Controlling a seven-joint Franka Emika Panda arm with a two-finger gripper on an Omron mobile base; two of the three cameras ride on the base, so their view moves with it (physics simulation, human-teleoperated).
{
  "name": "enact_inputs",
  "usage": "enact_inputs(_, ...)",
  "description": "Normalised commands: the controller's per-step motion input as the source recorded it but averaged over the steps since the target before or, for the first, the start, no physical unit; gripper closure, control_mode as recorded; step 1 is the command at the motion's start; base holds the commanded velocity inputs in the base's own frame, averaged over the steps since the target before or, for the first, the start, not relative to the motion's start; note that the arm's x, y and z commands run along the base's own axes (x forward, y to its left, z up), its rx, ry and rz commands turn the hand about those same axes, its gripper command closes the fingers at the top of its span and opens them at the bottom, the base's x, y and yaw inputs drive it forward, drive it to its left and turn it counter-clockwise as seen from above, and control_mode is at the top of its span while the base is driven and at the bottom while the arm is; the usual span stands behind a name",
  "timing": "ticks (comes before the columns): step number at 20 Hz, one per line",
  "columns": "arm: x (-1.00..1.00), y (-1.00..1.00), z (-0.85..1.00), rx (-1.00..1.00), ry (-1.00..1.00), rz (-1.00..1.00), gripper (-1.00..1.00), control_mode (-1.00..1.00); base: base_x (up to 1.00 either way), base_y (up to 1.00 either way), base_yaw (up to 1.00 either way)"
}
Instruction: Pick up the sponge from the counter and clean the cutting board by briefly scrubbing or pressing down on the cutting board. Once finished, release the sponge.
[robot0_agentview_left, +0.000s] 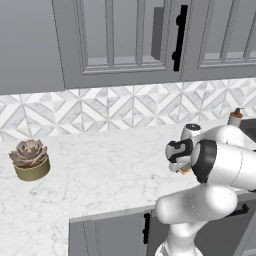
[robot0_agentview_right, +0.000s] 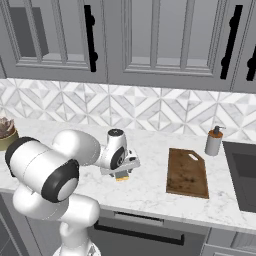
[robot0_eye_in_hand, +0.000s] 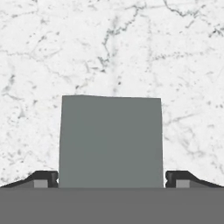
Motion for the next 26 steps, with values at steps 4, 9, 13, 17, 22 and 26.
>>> enact_inputs(4,0.0,0.0,0.0,0.0,0.0,0.0,1.0,-1.0,0.0,0.0,0.0)
enact_inputs(9,0.0,0.0,0.01,0.0,0.0,0.0,1.0,-1.0,0.0,0.0,0.0)
enact_inputs(13,0.01,-0.55,0.27,0.0,0.0,-0.05,1.0,-1.0,0.0,0.0,0.0)
enact_inputs(17,0.24,-0.81,0.45,0.04,0.01,-0.23,1.0,-1.0,0.0,0.0,0.0)
enact_inputs(22,0.54,-0.86,0.19,0.0,0.01,-0.3,1.0,-1.0,0.0,0.0,0.0)
enact_inputs(26,0.35,-0.67,0.0,0.0,0.0,-0.08,1.0,-1.0,0.0,0.0,0.0)
